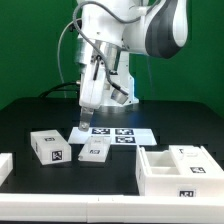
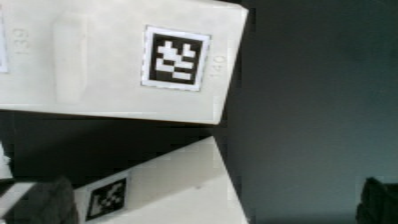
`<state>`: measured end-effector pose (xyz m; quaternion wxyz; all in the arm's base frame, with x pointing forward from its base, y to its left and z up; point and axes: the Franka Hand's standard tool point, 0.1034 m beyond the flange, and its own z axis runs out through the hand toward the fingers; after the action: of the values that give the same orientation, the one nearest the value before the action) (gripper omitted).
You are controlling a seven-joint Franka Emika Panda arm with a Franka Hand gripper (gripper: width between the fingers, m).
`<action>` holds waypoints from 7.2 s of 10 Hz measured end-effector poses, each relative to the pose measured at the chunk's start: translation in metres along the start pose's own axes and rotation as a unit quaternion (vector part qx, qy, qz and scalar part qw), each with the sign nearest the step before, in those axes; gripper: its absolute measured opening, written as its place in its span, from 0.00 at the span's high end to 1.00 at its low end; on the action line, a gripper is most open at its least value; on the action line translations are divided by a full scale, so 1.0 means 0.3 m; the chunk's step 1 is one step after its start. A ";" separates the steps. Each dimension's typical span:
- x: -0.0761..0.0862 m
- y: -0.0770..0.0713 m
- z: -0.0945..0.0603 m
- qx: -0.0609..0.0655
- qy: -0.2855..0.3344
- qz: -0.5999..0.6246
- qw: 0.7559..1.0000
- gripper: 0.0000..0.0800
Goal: Assemble cabinet
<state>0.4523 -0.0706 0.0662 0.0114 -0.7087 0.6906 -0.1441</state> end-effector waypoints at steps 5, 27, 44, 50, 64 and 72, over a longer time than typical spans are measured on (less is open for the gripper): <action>-0.120 -0.006 0.022 0.003 -0.010 0.010 1.000 0.00; -0.045 0.126 0.148 -0.045 0.019 -0.077 0.996 0.00; -0.012 0.099 0.143 -0.015 0.069 -0.082 0.994 0.00; -0.016 -0.046 -0.055 0.051 0.017 -0.018 0.998 0.00; -0.012 -0.098 -0.039 0.055 0.035 -0.191 0.979 0.00; -0.056 -0.193 -0.130 0.089 0.028 -0.330 0.939 0.00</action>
Offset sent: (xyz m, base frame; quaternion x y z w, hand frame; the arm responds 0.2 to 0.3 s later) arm 0.0118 0.0387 -0.0154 0.0178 -0.0287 0.0734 0.9967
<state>0.5000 -0.0444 0.1130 0.0069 -0.8886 0.4023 -0.2202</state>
